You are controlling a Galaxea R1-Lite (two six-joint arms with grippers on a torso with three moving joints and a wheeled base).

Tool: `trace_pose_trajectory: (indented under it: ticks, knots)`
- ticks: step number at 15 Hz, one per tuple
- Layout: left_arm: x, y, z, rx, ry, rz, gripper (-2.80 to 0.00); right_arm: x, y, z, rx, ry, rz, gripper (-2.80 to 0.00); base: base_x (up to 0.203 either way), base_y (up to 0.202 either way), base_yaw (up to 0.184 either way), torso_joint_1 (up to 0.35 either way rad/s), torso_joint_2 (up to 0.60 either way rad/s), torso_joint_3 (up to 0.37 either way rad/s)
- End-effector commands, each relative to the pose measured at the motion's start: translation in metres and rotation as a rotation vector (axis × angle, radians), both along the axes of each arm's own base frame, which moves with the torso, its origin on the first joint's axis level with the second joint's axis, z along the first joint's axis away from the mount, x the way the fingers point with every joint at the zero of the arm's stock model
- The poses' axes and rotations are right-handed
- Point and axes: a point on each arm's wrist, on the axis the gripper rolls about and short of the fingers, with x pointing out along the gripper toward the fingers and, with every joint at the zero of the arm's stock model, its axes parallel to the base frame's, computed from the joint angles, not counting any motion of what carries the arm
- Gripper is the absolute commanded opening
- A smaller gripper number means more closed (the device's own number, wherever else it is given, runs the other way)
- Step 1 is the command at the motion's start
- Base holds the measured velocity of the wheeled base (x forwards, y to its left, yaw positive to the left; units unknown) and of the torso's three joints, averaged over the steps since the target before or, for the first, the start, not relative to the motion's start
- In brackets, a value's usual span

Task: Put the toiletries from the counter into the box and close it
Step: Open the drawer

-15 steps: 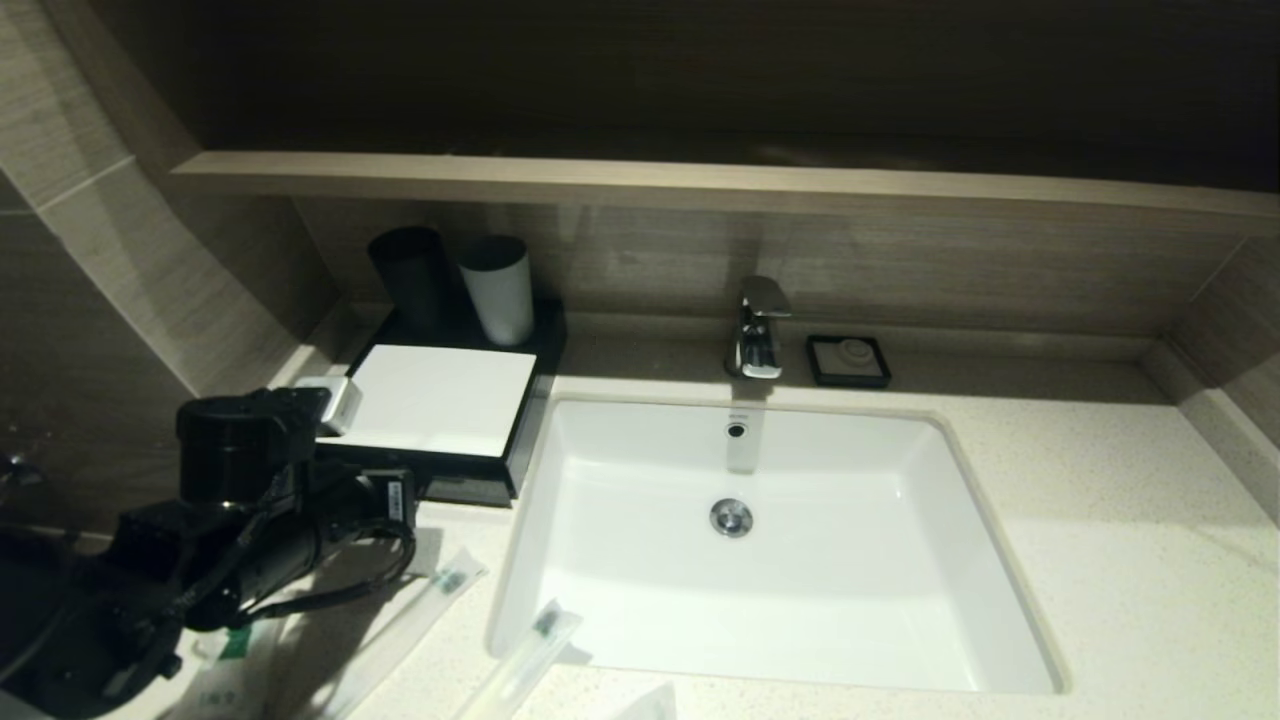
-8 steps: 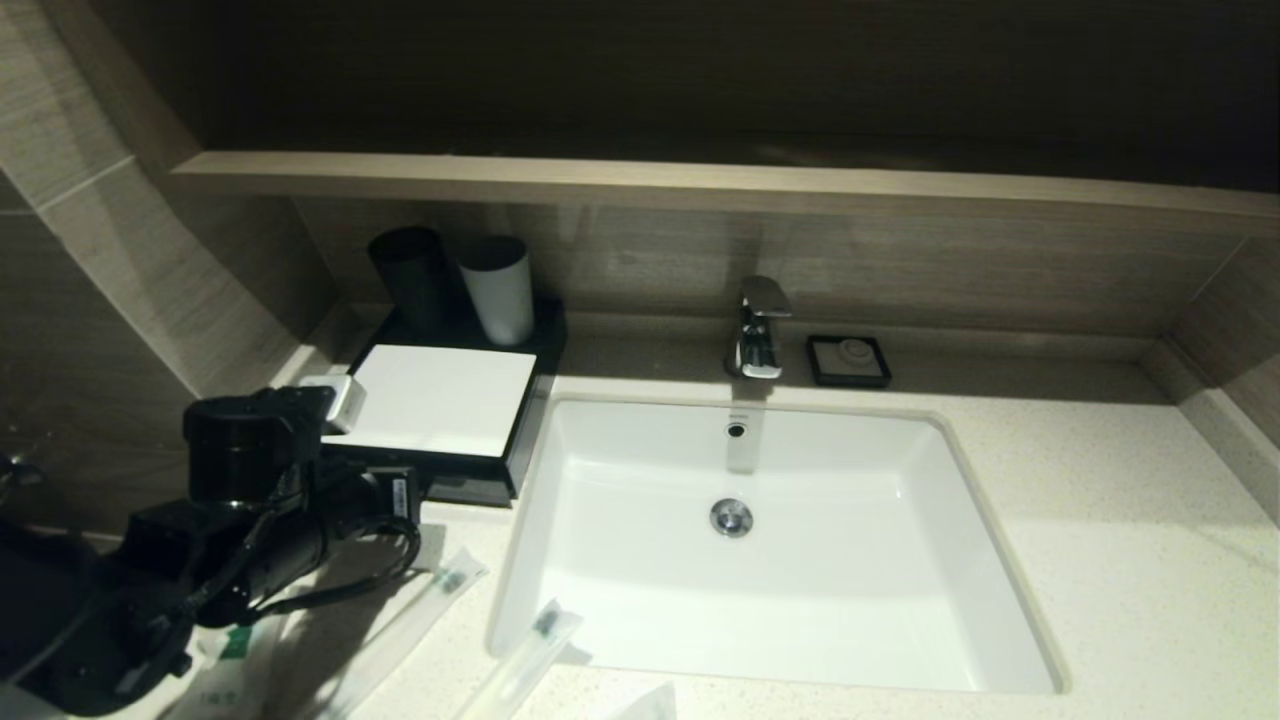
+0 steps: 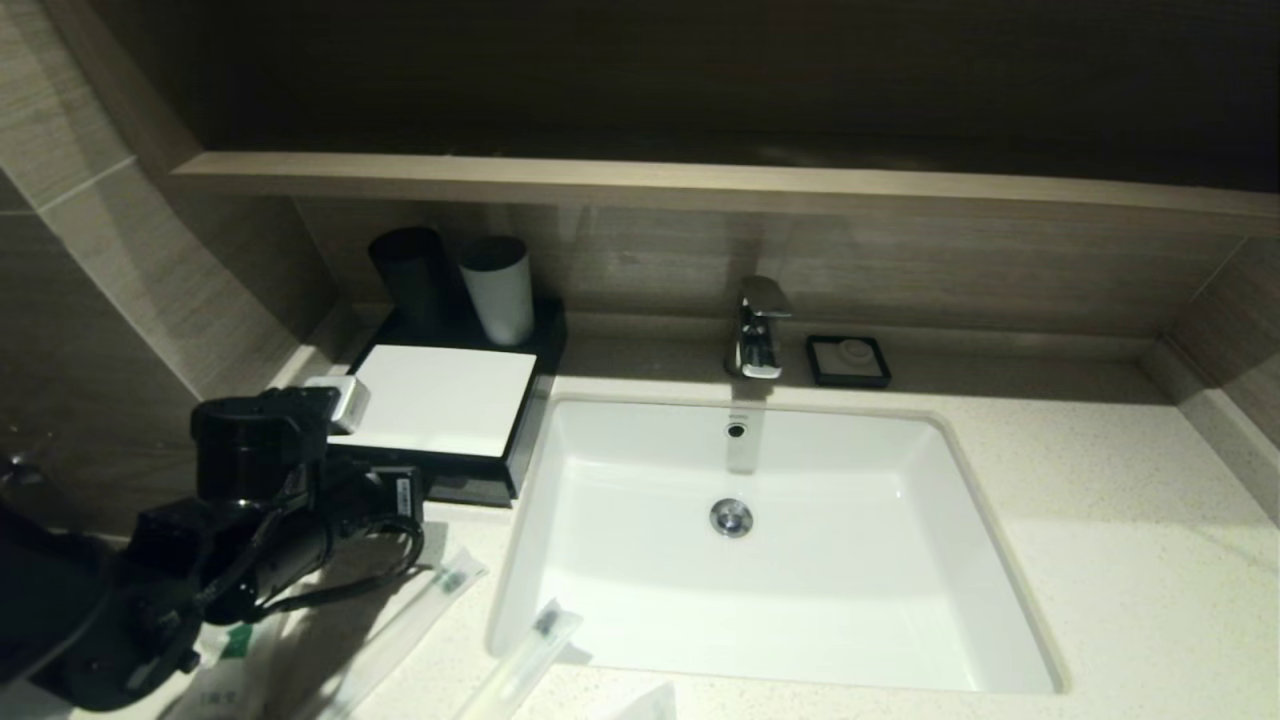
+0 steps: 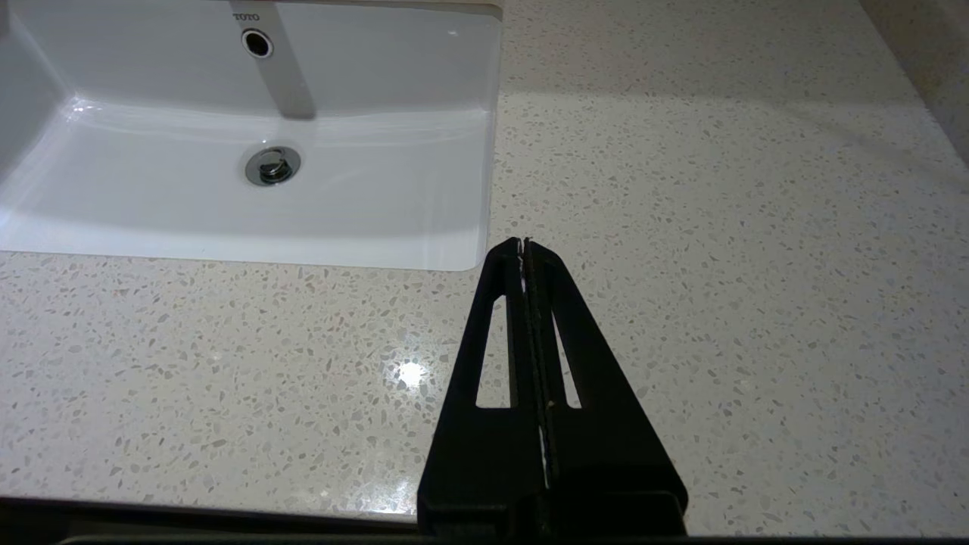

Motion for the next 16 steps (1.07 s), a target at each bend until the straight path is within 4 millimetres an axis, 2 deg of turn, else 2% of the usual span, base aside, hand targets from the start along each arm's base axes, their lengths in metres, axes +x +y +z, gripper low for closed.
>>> trace_pose_trajectory:
  ticks: [1, 16]
  knots:
    - [0.0014, -0.0003, -0.0021, 0.0, 0.003, 0.001, -2.8, 0.0, 0.0, -0.0001, 0.0, 0.001, 0.0, -2.8, 0.0, 0.0, 0.0, 0.0, 0.0, 0.0]
    - [0.0045, -0.001, -0.0085, 0.002, 0.005, 0.009, -2.8, 0.0, 0.0, -0.0001, 0.0, 0.001, 0.0, -2.8, 0.0, 0.0, 0.0, 0.0, 0.0, 0.0]
